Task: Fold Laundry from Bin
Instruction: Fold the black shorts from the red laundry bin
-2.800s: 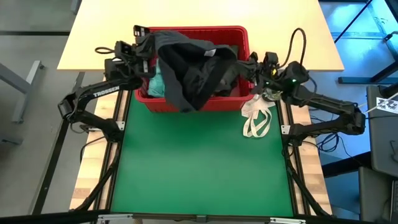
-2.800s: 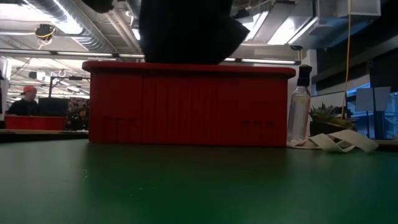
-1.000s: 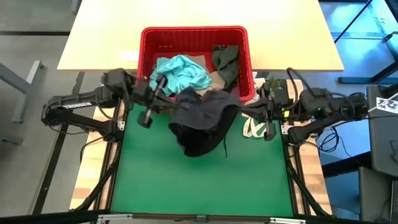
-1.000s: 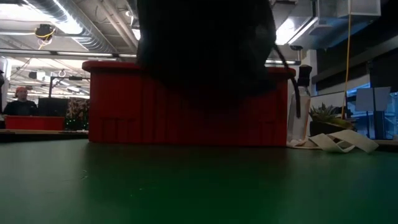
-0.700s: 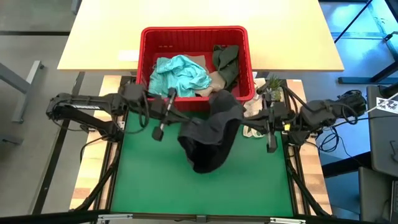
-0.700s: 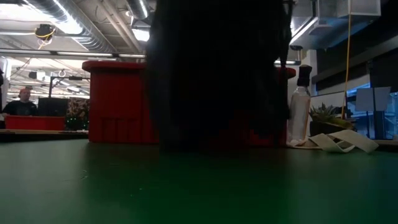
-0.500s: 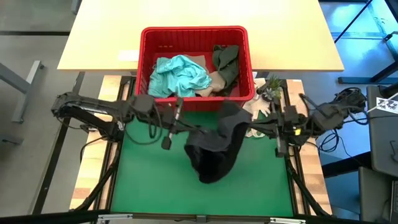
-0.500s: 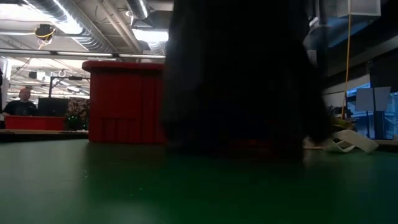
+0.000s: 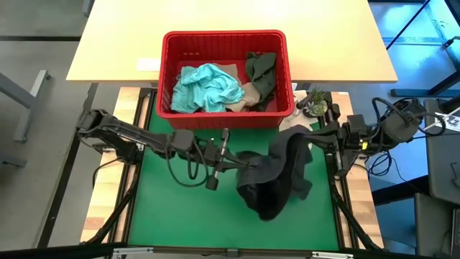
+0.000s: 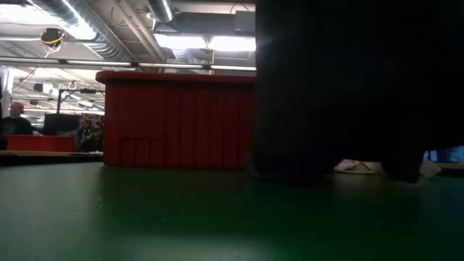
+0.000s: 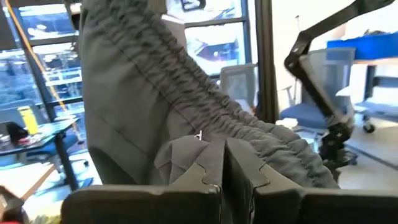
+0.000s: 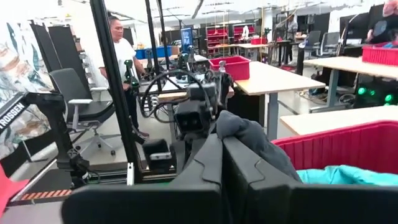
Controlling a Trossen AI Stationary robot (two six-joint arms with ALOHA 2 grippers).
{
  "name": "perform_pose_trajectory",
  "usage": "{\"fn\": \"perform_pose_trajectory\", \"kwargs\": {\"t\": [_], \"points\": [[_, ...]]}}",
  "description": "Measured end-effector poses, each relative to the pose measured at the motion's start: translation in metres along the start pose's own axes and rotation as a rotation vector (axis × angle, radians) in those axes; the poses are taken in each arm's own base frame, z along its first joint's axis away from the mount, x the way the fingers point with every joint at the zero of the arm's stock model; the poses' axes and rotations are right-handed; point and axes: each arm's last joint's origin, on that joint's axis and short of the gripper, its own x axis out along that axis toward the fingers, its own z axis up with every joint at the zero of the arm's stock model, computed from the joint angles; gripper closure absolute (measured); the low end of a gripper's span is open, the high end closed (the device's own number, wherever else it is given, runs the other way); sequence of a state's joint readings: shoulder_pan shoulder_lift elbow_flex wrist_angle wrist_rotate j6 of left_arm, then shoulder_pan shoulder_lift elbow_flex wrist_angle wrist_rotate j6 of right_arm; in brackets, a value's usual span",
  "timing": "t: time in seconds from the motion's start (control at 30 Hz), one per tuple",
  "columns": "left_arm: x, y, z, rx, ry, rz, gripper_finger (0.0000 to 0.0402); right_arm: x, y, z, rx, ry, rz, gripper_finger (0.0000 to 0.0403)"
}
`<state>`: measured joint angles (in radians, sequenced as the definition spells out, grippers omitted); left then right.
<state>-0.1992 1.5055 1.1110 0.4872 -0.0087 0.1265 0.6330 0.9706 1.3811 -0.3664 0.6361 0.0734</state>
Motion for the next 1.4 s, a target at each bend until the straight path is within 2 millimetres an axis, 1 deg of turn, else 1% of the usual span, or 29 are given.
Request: {"fn": "perform_pose_trajectory", "kwargs": {"t": [0.1,0.2,0.37,0.5,0.63,0.77,0.97,1.03,1.23,1.4], "points": [[0.003,0.000,-0.006,0.008,0.023,0.023,0.0385,0.011,0.000,-0.004,-0.019,0.019,-0.040,0.0402],[0.003,0.000,-0.006,0.008,0.033,0.037,0.0361,0.019,0.000,-0.009,-0.034,0.041,-0.044,0.0402],[0.002,0.002,-0.009,-0.002,0.068,0.105,0.0302,0.022,-0.005,-0.008,-0.032,0.035,-0.071,0.0402],[0.002,0.004,-0.016,0.015,0.147,0.126,0.0256,0.022,-0.005,-0.009,-0.035,0.045,-0.074,0.0402],[0.001,0.003,-0.020,0.041,0.189,0.119,0.0227,0.016,-0.009,-0.014,0.022,0.100,-0.083,0.0402],[-0.001,0.002,-0.028,0.060,0.268,0.106,0.0216,0.014,-0.011,-0.029,0.074,0.237,-0.116,0.0402],[-0.004,0.001,-0.038,0.048,0.374,0.093,0.0214,0.016,-0.011,-0.054,0.154,0.443,-0.183,0.0402],[-0.005,0.001,-0.041,0.038,0.411,0.094,0.0214,0.018,-0.010,-0.060,0.162,0.488,-0.188,0.0402],[-0.012,0.001,-0.055,-0.025,0.566,0.132,0.0214,0.018,-0.007,-0.071,0.191,0.633,-0.129,0.0402],[-0.024,0.001,-0.069,-0.070,0.751,0.224,0.0214,0.014,-0.010,-0.080,0.219,0.733,-0.180,0.0402]]}}
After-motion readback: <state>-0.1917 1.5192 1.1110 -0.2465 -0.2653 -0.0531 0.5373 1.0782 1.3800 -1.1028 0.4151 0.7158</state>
